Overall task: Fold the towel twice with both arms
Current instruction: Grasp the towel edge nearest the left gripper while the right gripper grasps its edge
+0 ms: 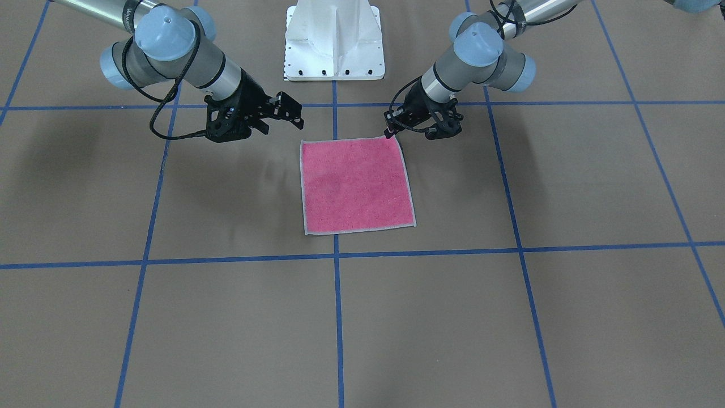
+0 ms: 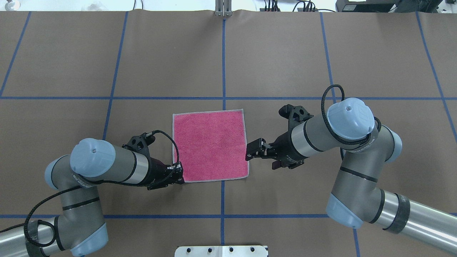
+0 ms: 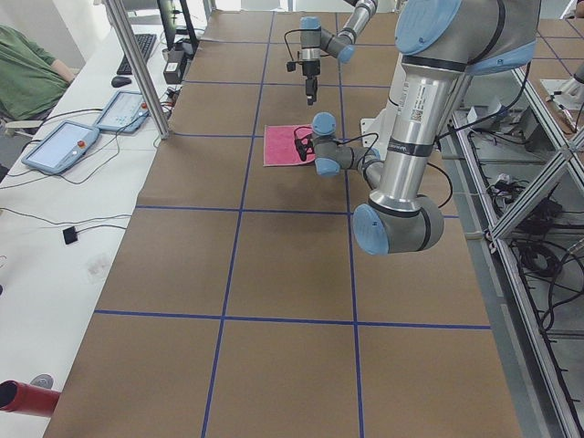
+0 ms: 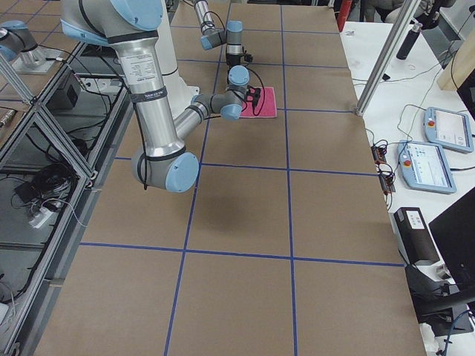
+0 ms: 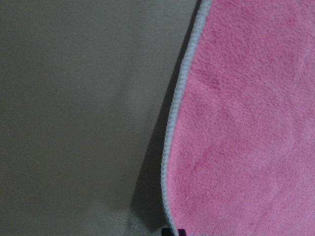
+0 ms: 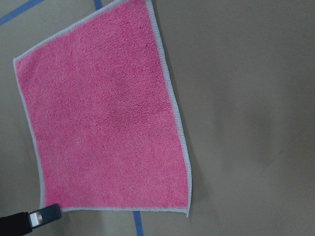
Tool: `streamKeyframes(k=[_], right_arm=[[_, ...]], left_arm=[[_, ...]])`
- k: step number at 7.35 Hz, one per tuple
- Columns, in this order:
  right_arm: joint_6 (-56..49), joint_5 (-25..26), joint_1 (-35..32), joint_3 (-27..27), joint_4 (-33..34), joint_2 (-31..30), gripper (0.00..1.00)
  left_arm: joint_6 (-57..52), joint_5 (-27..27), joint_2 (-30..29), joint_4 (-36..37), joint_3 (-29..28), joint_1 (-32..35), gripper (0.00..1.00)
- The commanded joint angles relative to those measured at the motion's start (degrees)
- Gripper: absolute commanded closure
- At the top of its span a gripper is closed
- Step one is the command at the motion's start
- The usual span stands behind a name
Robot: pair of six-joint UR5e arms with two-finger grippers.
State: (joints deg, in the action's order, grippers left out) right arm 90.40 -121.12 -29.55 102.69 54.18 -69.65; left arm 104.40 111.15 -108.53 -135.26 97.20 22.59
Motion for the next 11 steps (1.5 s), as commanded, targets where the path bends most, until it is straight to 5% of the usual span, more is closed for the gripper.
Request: streamKeyframes(k=[1, 6, 9, 11], right_arm=[[0.04, 0.19, 0.19, -1.34, 0.14, 1.36, 0.03], [-0.75, 3.78, 2.91, -6.98, 0.13, 4.87, 0.09], [-0.49, 4.49, 3.27, -8.21, 0.05, 5.14, 0.31], [-0.49, 4.49, 3.44, -8.91, 0.05, 5.58, 0.34]], left_arm=[[0.01, 0.03, -0.10, 0.00, 0.09, 0.17, 1.00], [0.01, -0.06, -0.02, 0.00, 0.18, 0.17, 1.00], [0.01, -0.06, 0.25, -0.09, 0.09, 0.17, 1.00], [0.01, -0.14, 0.42, 0.00, 0.09, 0.26, 1.00]])
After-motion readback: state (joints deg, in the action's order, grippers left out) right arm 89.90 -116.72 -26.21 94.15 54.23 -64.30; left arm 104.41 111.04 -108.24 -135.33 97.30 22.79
